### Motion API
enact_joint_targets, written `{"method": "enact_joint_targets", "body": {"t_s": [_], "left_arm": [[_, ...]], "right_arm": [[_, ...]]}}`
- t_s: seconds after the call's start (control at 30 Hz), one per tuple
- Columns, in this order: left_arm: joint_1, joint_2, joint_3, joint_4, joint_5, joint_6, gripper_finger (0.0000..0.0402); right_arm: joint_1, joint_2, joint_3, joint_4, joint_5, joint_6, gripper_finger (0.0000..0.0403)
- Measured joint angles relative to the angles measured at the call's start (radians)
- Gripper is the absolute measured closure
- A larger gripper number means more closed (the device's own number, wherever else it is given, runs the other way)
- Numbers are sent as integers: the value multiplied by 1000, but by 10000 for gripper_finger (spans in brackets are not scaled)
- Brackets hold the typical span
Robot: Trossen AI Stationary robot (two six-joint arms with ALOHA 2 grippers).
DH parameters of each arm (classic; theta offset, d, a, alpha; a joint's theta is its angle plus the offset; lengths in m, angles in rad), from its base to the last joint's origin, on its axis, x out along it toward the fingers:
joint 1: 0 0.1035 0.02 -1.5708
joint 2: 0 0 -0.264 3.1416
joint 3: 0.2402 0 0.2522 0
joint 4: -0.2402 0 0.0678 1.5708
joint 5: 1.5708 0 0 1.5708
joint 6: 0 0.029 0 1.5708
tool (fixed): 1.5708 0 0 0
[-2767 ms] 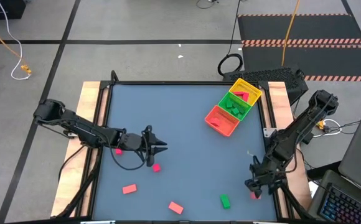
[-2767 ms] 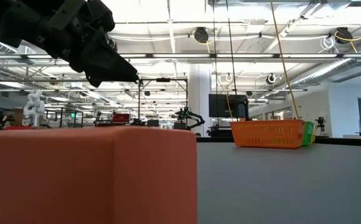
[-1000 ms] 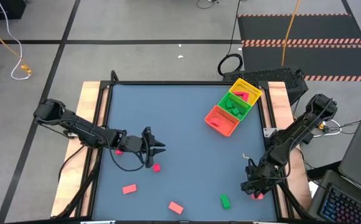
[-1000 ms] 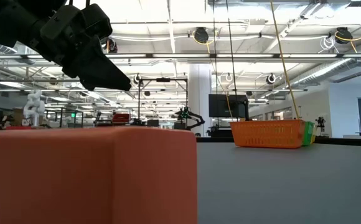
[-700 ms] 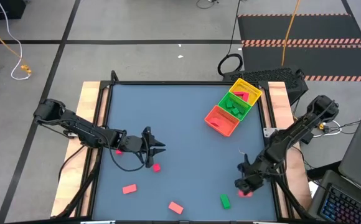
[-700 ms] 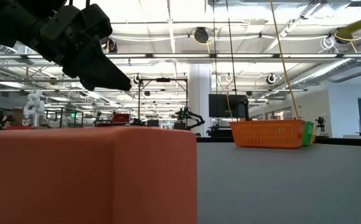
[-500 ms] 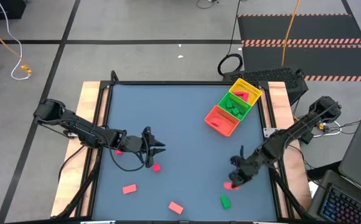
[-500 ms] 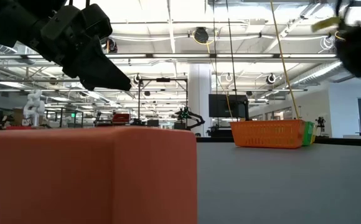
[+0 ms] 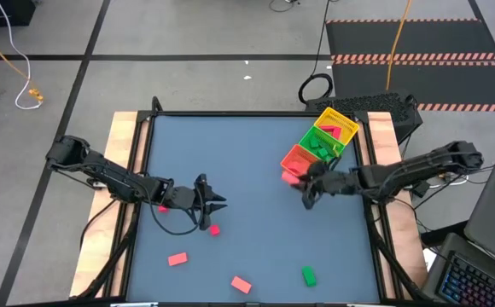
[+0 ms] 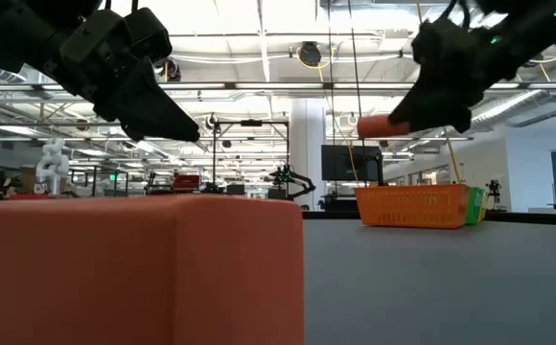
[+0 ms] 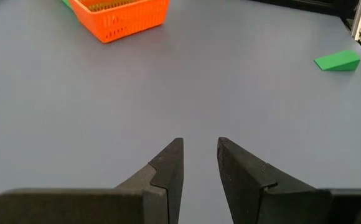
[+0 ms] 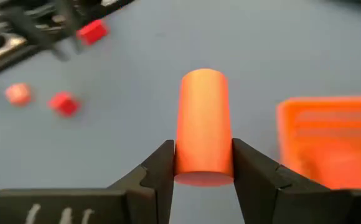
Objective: Sort & place blocks by color
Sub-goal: Put the orange block into the orange bin, then put the green block into the green bin
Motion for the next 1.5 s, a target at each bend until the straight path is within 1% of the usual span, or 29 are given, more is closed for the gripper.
{"method": "enact_joint_targets", "body": {"t_s": [0.07,0.17,0.27,0.33,0.4,0.5,0.57,0.8,0.93,1.03,1.07,1.1,1.23,1.3,1.4,1.5], "left_arm": [[0,0,0,-14,0,-15,302],[0,0,-4,-24,-6,-33,302],[-1,0,-23,-25,-55,-53,302],[0,0,-38,-22,-104,-68,302],[5,0,-52,-16,-141,-92,302],[14,0,-62,-15,-154,-128,302],[16,0,-63,-15,-154,-144,302],[14,0,-63,-13,-154,-160,302],[13,0,-63,-13,-154,-176,302],[7,0,-63,-13,-154,-186,302],[4,0,-63,-13,-154,-186,302],[0,0,-63,-13,-154,-186,302],[-8,0,-63,-12,-154,-195,302],[-12,0,-63,-11,-155,-204,302],[-15,0,-63,1,-155,-208,302],[-21,0,-63,32,-156,-206,302]], "right_arm": [[-51,-4,0,-27,-2,-61,283],[-115,-2,0,-112,-5,-95,280],[-171,13,0,-212,-5,-121,280],[-194,16,-17,-199,-6,-150,282],[-205,15,-37,-141,-10,-176,282],[-223,15,-62,-102,-4,-196,277],[-230,15,-83,-79,-5,-196,259],[-243,15,-142,-67,-5,-195,176],[-242,0,-142,-51,-4,-218,147],[-242,-34,-124,-42,-5,-261,136],[-242,-50,-119,-24,-13,-270,135],[-242,-67,-116,8,-43,-281,135],[-242,-108,-116,192,-251,-389,137],[-241,-110,-116,308,-314,-430,138],[-242,-98,-116,501,-323,-516,138],[-241,-72,-115,675,-315,-678,138]]}}
